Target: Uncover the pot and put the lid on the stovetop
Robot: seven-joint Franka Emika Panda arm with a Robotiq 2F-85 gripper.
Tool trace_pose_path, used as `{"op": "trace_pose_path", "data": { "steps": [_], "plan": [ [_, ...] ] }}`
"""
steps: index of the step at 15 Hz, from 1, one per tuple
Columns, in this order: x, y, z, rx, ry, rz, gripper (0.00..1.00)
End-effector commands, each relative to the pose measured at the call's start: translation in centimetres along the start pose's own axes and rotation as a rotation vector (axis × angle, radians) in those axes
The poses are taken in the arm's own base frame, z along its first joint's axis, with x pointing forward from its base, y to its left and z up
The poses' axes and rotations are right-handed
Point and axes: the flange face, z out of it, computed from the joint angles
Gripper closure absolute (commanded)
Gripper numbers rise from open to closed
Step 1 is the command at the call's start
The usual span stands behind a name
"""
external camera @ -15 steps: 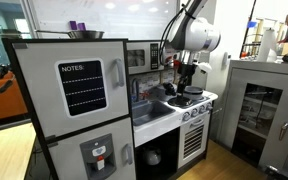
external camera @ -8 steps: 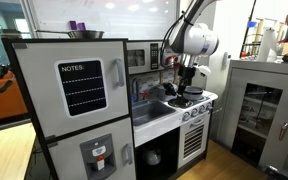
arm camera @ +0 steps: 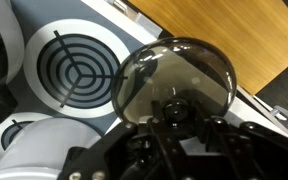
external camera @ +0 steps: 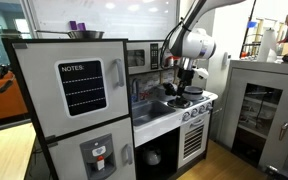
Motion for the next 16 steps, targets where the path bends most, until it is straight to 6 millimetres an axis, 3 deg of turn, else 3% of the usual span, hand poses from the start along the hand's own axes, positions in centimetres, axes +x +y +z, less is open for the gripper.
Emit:
{"op": "trace_pose_path", "data": {
  "steps": [1, 10, 11, 12, 16],
  "plan": [
    [0.0, 1.3, 0.7, 0.009, 0.035, -0.013, 0.92],
    [-0.6, 2.7, 1.7, 0.022, 0.051, -0.014, 0.92],
    [-0.6, 2.8, 1.8, 0.022, 0.051, -0.012, 0.42],
    [-0.7, 2.8, 1.8, 0.021, 0.052, -0.013, 0.41],
    [-0.7, 2.9, 1.7, 0.02, 0.056, -0.011, 0.15]
  ]
}}
